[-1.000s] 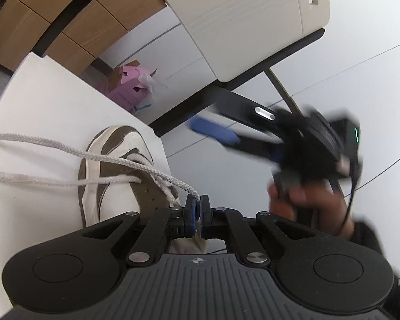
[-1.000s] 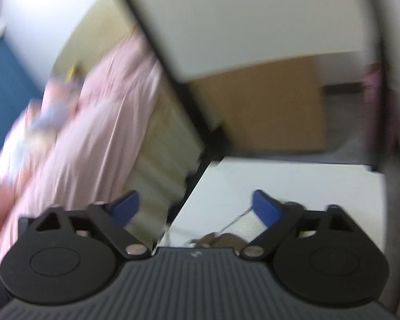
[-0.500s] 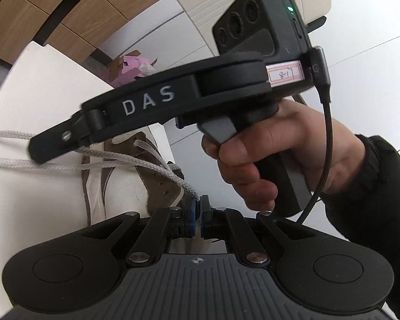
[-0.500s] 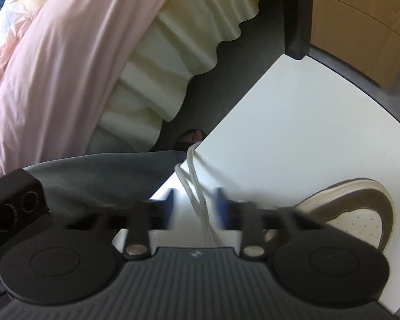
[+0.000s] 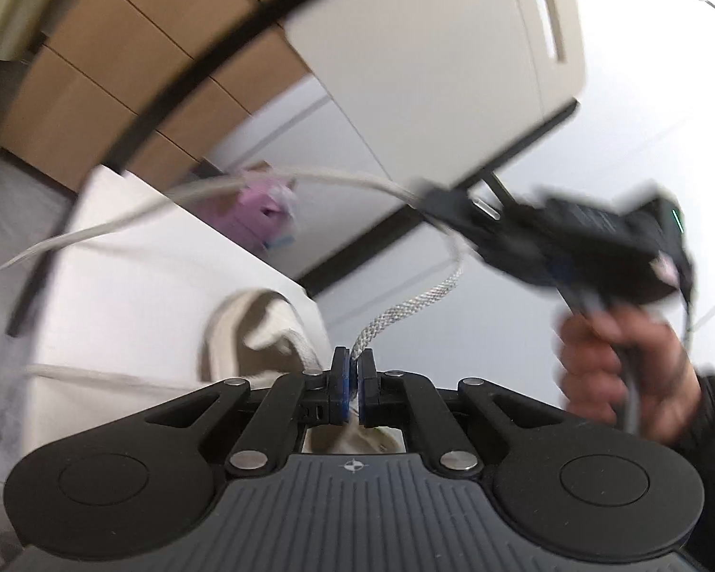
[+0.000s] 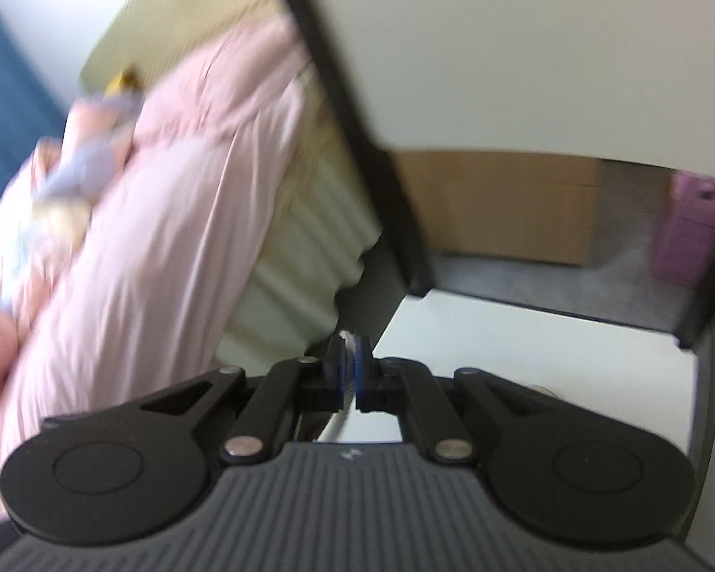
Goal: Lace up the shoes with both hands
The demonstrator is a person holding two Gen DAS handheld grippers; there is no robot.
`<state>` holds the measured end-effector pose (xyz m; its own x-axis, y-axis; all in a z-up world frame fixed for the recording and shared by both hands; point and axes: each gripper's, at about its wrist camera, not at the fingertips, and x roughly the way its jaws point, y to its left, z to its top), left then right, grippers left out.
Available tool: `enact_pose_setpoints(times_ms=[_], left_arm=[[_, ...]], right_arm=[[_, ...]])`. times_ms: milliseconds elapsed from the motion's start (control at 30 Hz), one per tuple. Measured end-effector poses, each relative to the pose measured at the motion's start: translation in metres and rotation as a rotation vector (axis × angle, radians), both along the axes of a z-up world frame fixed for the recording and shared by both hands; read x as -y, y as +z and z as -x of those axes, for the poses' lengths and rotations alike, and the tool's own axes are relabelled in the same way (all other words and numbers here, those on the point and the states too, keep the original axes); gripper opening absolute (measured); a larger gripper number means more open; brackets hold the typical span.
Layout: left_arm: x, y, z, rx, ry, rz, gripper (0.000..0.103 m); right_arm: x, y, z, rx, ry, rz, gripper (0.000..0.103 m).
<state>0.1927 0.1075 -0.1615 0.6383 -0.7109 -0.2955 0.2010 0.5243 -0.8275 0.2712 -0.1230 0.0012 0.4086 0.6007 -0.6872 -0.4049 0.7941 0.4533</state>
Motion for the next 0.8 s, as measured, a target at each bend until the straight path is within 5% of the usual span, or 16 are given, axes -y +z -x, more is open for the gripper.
enact_pose_setpoints(times_ms=[233, 467, 533, 633, 800], left_arm=[[-0.007, -0.001, -0.003, -0.033, 0.018, -0.032, 0.003], [-0.012, -0.019, 0.002, -0.129, 0.033, -0.110, 0.003], [-0.010, -0.023, -0.001, -0.149, 0.037, -0.118, 0.003], [-0.009, -0.023, 0.000, -0.147, 0.032, -0.127, 0.003], [-0.010, -0.023, 0.003, -0.148, 0.018, -0.133, 0.003]], right_arm=[[0.077, -0.026, 0.078, -0.059, -0.320, -0.129, 0.004], [0.086, -0.060, 0.120, -0.169, -0.353, -0.085, 0.009], [0.087, -0.060, 0.124, -0.172, -0.340, -0.080, 0.022], [0.091, -0.046, 0.131, -0.129, -0.324, -0.060, 0.059], [0.097, -0.013, 0.114, 0.023, -0.258, 0.030, 0.059]])
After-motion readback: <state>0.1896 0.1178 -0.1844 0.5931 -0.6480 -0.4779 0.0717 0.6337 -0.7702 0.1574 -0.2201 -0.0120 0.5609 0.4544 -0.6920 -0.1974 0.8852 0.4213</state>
